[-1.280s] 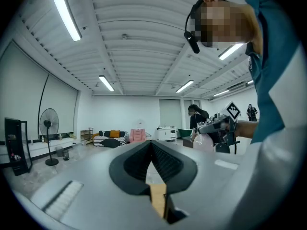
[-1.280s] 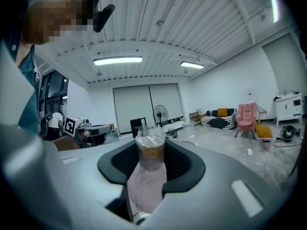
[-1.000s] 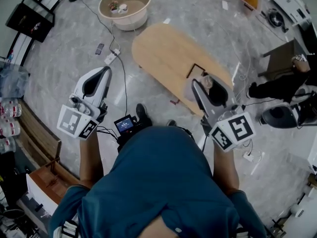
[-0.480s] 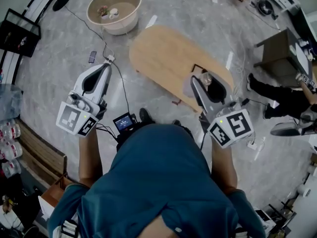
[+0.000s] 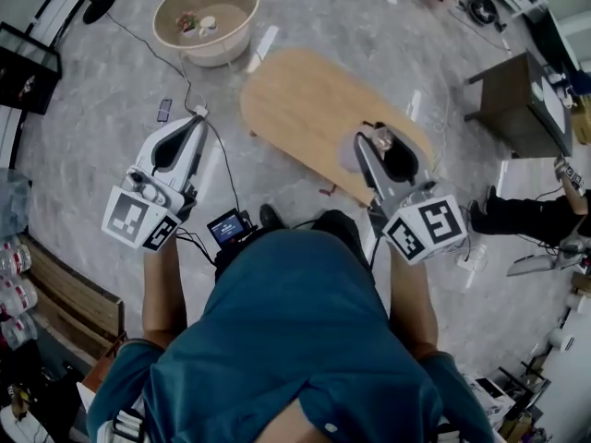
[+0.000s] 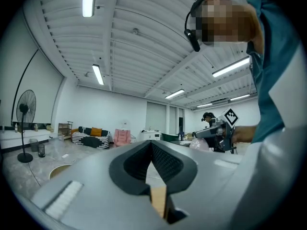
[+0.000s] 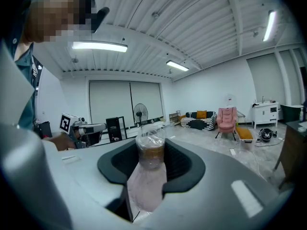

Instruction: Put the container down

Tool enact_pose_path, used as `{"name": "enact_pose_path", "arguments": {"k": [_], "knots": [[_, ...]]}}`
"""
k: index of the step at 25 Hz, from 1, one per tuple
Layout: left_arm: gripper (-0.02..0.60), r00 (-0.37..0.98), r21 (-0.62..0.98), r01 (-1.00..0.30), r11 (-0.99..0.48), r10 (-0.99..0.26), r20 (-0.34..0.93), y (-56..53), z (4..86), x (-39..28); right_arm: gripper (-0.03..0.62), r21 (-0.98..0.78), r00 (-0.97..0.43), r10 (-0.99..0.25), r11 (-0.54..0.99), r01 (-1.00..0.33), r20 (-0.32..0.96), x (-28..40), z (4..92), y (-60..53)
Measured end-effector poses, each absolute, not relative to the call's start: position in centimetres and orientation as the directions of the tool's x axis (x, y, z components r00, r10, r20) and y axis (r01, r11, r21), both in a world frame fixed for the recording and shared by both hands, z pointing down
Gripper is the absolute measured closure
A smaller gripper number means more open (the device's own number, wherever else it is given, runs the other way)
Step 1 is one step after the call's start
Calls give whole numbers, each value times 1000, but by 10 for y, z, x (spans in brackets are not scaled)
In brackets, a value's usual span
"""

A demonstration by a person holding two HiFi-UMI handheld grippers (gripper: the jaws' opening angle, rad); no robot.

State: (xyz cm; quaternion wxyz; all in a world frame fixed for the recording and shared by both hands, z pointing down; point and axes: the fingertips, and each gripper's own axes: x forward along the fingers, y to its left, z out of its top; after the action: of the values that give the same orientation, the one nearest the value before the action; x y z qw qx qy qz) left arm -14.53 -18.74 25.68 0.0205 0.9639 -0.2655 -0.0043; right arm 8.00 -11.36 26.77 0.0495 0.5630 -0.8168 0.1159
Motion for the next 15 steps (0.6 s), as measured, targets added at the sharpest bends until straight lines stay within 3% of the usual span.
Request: {"name": "enact_pose_path", "arguments": {"k": [15], "knots": [[586,787,75,-617,-784,-614,59,-196,267,-174,441,-152,-459,-851,433,-888,257,64,332,-170]]}}
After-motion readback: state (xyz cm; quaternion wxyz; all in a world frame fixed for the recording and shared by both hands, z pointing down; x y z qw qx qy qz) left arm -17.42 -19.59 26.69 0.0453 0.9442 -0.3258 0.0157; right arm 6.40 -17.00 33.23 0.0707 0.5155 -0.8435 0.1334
